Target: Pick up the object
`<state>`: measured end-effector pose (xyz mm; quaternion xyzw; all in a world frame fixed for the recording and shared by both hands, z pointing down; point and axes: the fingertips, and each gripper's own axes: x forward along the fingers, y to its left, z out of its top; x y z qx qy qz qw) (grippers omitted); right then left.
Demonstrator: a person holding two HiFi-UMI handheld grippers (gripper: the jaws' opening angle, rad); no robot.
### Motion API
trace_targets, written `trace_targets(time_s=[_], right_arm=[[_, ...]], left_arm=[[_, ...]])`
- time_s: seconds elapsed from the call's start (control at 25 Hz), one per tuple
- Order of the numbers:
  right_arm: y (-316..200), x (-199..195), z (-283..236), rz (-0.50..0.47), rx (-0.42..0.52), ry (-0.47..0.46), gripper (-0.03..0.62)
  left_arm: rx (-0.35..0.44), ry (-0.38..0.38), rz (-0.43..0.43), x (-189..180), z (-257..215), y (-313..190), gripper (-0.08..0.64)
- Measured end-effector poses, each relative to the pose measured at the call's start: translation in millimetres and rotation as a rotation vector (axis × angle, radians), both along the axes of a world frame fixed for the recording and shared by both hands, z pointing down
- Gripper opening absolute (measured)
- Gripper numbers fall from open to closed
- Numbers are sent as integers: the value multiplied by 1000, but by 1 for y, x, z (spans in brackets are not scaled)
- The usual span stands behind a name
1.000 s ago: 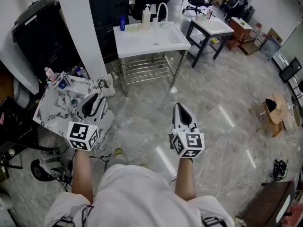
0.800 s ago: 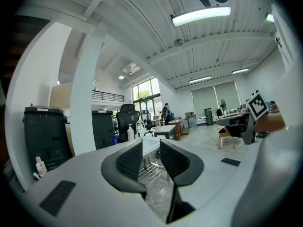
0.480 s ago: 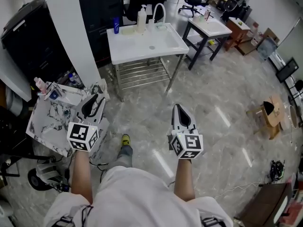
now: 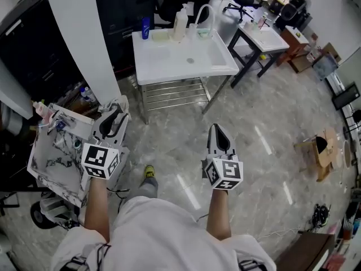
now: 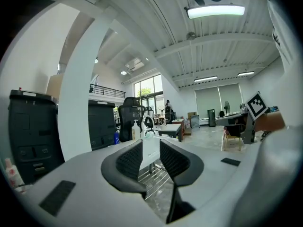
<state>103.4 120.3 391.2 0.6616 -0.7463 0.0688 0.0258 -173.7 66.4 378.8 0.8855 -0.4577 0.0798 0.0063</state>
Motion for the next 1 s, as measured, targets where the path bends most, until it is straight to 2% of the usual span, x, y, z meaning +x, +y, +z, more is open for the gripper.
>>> trace_targets(time_s=[0.24,0.52,0.76,1.0], right_arm=[[-100,-13,-13,5,25,4,5],[-179,-14,-18,21,29,3,6],[-232,3,-19,40,44,-11,6],[-304,31,-11,18,53,-30,6]], left_arm=[[2,8,-10,-18,-6,-93,107],[11,17,-7,-22,-11,-176,107],[12,15,2,-9,-10,-229,107],[14,5,-26,15,-7,-296,107]])
